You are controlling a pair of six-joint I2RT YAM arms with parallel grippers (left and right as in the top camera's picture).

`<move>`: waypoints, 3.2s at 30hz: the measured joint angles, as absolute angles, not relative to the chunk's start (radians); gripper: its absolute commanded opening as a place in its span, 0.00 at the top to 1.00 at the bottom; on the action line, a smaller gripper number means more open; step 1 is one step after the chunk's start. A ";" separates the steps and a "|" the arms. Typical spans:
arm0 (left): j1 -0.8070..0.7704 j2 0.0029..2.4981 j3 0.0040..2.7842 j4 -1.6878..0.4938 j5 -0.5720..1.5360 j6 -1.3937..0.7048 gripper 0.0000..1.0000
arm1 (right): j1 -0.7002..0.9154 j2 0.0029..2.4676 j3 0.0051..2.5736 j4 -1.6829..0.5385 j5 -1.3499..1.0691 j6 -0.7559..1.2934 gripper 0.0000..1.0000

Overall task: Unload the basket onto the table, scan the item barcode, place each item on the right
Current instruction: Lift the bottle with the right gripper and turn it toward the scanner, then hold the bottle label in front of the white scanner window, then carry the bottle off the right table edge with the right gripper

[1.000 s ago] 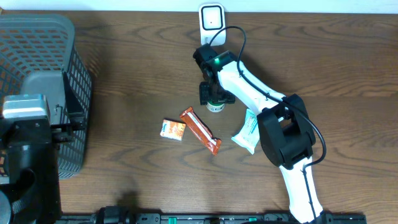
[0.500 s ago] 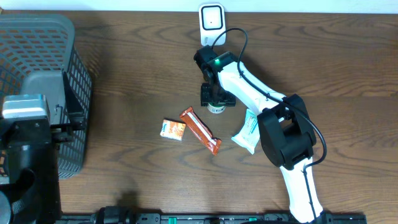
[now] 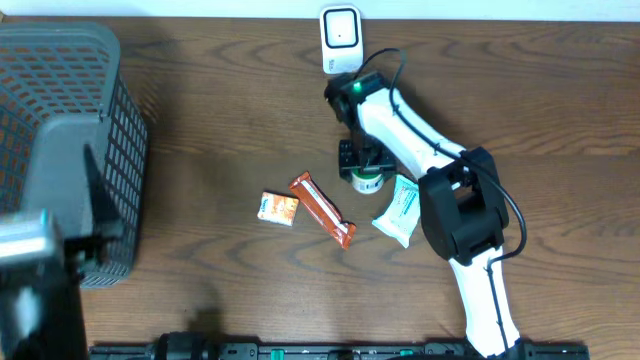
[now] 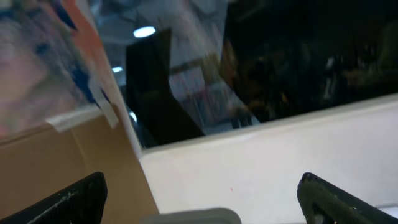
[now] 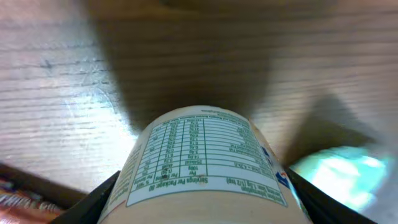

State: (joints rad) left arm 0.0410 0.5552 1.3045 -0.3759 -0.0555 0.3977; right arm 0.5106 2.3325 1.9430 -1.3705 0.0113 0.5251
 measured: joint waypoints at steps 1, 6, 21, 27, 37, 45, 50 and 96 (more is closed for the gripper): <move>0.041 0.533 1.304 -0.376 -0.056 0.398 0.02 | 0.503 2.337 1.975 -1.402 0.010 0.521 0.59; 0.041 0.448 1.304 -0.373 -0.056 0.398 0.02 | 0.485 2.344 2.152 -1.559 -0.002 0.511 0.63; 0.041 0.345 1.304 -0.371 -0.056 0.398 0.02 | 0.485 2.305 2.329 -1.695 -0.276 0.412 0.61; 0.041 0.345 1.304 -0.372 -0.056 0.398 0.02 | 0.485 2.257 2.336 -1.694 -0.278 0.409 0.63; 0.041 0.345 1.304 -0.389 -0.056 0.398 0.02 | 0.485 2.249 2.341 -1.385 -0.001 0.405 0.62; 0.041 0.345 1.304 -0.463 -0.056 0.398 0.02 | 0.485 2.249 2.341 -1.032 0.173 0.303 0.63; 0.041 0.345 1.304 -0.464 -0.056 0.398 0.02 | 0.482 2.251 2.334 -0.793 0.222 0.227 0.62; 0.041 0.345 1.305 -1.004 -0.059 0.398 0.02 | 0.307 2.154 2.318 -0.884 0.314 0.014 0.53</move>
